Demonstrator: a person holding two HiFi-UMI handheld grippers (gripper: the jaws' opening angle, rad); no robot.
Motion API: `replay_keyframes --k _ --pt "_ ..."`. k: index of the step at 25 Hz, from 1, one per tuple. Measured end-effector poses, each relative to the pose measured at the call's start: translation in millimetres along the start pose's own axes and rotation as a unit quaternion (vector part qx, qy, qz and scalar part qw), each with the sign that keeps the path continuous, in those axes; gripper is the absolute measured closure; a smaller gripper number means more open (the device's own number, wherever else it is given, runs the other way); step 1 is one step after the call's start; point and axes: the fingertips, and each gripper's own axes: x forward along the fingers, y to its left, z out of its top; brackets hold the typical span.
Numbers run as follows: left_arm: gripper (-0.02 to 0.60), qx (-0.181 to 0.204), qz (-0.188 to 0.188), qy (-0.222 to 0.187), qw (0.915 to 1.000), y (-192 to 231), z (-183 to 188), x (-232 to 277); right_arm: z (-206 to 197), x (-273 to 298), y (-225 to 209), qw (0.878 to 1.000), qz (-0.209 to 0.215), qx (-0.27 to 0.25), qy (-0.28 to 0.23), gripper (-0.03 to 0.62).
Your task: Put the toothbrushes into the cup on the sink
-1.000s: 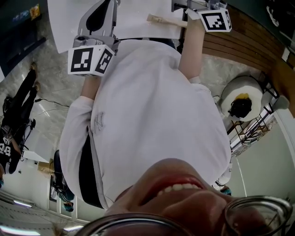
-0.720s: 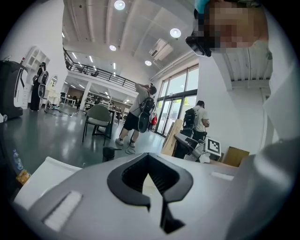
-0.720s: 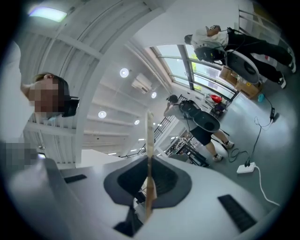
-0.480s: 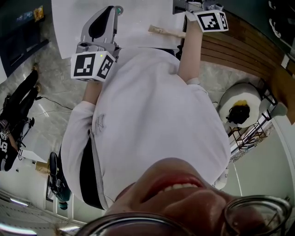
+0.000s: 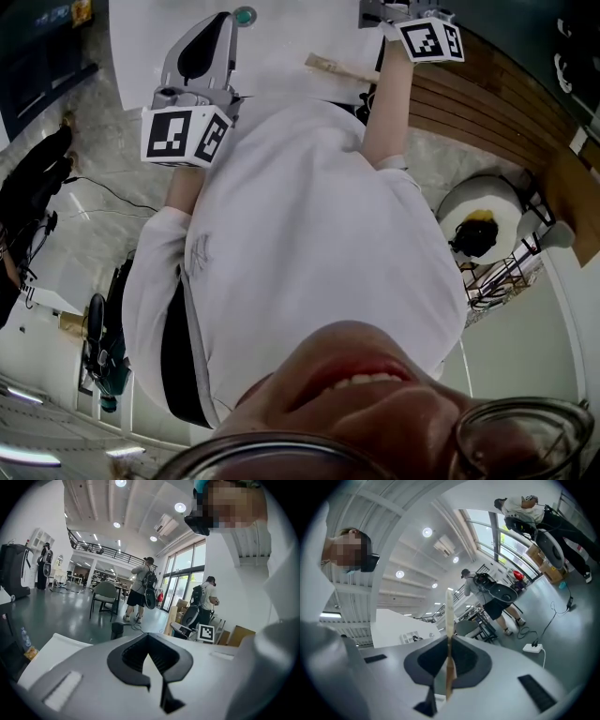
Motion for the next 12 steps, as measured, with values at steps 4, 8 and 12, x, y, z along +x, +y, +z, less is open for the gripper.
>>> replay_keyframes --k 4,8,12 --pt "0.58 -0.001 0.002 0.003 1.0 0 -2 1 -8 -2 -3 1.0 -0.004 -0.014 0.017 0.569" --pt "0.58 0.0 -0.002 0.004 1.0 -2 -2 2 -8 -5 -6 0.999 -0.011 -0.025 0.021 0.569" --pt "0.58 0.001 -0.004 0.004 1.0 -3 -3 2 -5 -6 -15 0.999 -0.029 -0.026 0.012 0.569"
